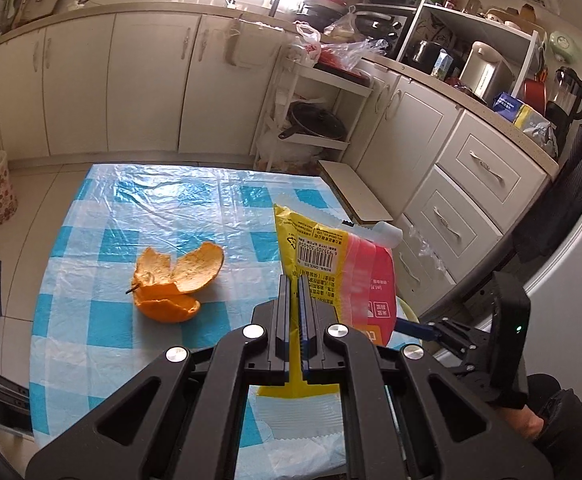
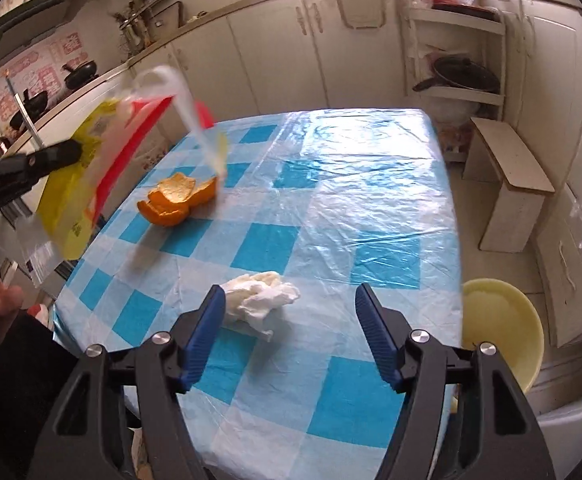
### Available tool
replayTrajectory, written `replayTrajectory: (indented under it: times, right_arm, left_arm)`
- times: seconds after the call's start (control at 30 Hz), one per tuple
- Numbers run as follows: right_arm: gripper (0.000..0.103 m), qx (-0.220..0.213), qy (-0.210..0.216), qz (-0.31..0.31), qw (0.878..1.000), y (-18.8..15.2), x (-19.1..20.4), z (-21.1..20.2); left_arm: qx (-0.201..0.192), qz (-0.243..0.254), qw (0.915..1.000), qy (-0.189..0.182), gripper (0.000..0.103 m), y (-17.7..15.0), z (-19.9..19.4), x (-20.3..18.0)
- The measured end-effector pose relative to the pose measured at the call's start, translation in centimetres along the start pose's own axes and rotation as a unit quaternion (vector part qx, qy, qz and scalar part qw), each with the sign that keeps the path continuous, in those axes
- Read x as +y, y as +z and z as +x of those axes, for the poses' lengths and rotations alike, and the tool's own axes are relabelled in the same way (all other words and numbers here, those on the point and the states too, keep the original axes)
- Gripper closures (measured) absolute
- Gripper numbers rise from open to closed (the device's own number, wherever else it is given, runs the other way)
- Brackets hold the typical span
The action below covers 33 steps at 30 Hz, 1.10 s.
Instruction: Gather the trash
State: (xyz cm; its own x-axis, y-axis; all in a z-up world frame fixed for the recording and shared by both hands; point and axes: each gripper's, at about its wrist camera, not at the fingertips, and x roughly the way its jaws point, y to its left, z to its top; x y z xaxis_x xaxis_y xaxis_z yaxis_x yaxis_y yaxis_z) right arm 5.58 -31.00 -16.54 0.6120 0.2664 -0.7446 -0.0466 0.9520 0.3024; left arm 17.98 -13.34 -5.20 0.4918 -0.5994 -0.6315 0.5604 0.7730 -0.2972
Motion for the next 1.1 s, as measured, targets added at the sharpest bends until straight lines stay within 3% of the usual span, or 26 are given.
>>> replayTrajectory:
  times: [0.17, 0.23, 0.27, 0.4, 0.77, 0.87, 0.97, 1.1]
  right_arm:
    - [0.038, 0.034, -0.006, -0.025, 0.999, -0.6, 1.8, 5.1]
    - [0.043, 0.029, -0.019, -0.037, 0.999, -0.5, 2.1, 5.5]
    - [0.058, 0.030, -0.015, -0.039, 0.999, -0.4, 2.0, 5.4]
    - [0.075, 0.030, -0.004, -0.020, 0.999, -0.7, 0.8, 4.8]
    - [0.076, -0.030, -0.005, 0.098, 0.995, 0.2, -6.0, -1.6]
    - [0.076, -0.037, -0.025, 0.111, 0.993, 0.8, -7.9, -3.4]
    - [0.076, -0.026, -0.058, 0.104, 0.993, 1.6, -10.2, -4.8]
    - [0.076, 0.033, -0.115, 0.083, 0.989, 2.0, -14.1, -4.4]
  left_arm:
    - [-0.005, 0.004, 0.9998, 0.021, 0.099, 0.3, -0.6, -1.5]
    - [-0.009, 0.005, 0.9993, 0.036, 0.099, 0.4, -1.1, -1.6]
    - [-0.010, 0.008, 0.9990, 0.043, 0.099, 0.4, -1.3, -1.7]
    - [-0.012, 0.019, 0.9974, 0.068, 0.099, 0.4, -1.5, -2.4]
    - [-0.014, 0.086, 0.9922, 0.089, 0.099, 0.0, -0.7, -8.0]
    - [-0.008, 0.100, 0.9916, 0.082, 0.099, -0.1, 0.1, -9.7]
    - [-0.002, 0.110, 0.9914, 0.070, 0.099, -0.1, 1.2, -11.3]
    - [0.016, 0.115, 0.9924, 0.040, 0.099, -0.2, 4.0, -14.0]
